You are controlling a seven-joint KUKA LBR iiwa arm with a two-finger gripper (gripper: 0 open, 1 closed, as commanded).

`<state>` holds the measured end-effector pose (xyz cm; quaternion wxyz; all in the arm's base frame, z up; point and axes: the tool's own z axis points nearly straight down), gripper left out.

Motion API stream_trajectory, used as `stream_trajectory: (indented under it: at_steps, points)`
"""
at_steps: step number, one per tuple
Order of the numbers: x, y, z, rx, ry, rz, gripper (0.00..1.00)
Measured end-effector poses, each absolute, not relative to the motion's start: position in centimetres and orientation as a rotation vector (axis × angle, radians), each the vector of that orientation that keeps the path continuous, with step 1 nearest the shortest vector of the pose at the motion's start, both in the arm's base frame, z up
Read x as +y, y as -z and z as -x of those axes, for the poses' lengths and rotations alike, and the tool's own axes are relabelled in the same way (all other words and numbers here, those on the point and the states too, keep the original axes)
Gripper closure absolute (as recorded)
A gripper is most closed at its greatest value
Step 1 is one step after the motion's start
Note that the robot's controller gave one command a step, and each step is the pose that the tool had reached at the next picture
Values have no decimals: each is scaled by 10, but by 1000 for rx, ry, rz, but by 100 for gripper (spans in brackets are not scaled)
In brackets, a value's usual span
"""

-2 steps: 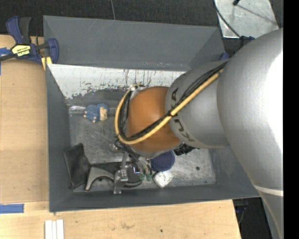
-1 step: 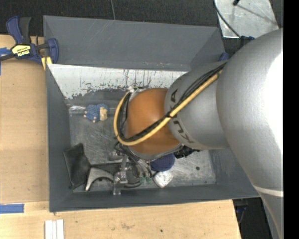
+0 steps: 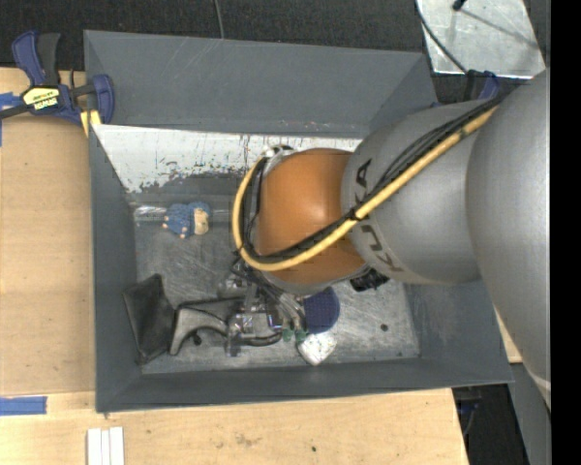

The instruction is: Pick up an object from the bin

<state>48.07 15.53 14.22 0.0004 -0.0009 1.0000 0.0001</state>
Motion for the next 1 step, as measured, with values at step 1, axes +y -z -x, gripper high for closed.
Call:
stream_trajectory:
  at_steps: [1]
  points:
    - [154,-167,-480,3143,1,1,100]
